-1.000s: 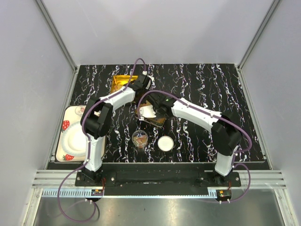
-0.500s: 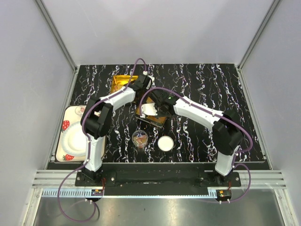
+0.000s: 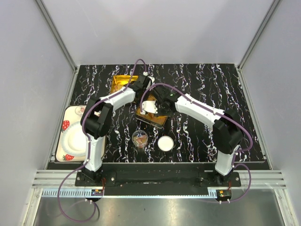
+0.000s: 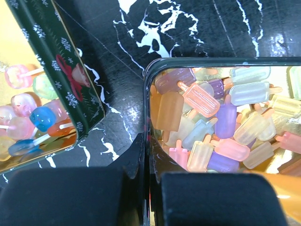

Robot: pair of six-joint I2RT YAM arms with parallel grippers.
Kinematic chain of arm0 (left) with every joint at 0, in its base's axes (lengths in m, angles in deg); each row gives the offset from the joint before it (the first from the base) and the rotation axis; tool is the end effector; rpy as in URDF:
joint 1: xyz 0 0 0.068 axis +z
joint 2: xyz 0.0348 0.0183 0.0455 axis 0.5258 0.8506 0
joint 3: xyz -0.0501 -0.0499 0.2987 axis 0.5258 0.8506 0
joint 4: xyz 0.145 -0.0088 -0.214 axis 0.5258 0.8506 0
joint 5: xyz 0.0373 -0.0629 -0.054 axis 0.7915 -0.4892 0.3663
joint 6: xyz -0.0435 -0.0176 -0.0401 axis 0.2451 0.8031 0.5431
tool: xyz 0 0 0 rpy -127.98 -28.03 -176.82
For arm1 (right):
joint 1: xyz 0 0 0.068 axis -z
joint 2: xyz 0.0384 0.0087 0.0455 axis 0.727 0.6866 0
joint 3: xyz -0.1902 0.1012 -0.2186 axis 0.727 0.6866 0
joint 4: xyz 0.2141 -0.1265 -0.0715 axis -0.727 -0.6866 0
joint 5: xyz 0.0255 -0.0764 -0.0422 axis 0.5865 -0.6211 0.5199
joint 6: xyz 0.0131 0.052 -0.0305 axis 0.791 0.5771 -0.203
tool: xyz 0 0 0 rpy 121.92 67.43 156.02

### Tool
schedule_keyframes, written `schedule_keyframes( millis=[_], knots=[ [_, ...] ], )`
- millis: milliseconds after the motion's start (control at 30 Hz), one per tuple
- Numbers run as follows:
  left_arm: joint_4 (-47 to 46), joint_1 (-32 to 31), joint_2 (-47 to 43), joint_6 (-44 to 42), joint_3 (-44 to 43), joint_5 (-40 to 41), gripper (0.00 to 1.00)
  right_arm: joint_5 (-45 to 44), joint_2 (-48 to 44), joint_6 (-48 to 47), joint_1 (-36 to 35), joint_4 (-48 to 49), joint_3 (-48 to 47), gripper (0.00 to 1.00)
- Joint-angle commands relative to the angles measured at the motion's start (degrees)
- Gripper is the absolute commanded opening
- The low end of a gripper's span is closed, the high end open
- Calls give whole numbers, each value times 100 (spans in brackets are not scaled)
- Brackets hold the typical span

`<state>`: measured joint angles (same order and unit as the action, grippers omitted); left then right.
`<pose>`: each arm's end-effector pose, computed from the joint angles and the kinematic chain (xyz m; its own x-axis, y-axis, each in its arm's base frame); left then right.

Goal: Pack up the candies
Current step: Scoop the fake candies from the storage box.

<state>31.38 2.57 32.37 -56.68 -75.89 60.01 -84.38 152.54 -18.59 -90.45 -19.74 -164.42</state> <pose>0.4152 -0.2264 0.2073 -0.7505 0.3546 -0.5576 0.3949 0.9173 0.0517 0.2909 0.2699 0.2707 0.1816 -0.9775 -0.1075 -0.9060 -0.1238 -0.4047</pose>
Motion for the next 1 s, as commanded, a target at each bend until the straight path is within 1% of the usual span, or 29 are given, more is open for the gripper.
schedule_keyframes(
  millis=[0, 300, 433, 567, 700, 967],
  knots=[
    [-532, -3, -155, 29, -108, -132, 0, 390, -266, 118, 39, -384, -128, 0],
    [-532, -3, -164, 29, -82, -132, 0, 548, -178, 180, 39, -446, -199, 0],
    [-532, -3, -147, 38, -90, -158, 0, 583, 32, 302, 39, -332, -172, 0],
    [-532, -3, -147, 38, -73, -176, 0, 662, 164, 566, 39, 28, -76, 0],
    [-523, -3, -147, 38, -55, -185, 0, 636, 86, 663, 57, 572, 205, 0],
    [-532, -12, -103, 56, -73, -229, 0, 689, -11, 970, 66, 1091, 671, 0]
  ],
)
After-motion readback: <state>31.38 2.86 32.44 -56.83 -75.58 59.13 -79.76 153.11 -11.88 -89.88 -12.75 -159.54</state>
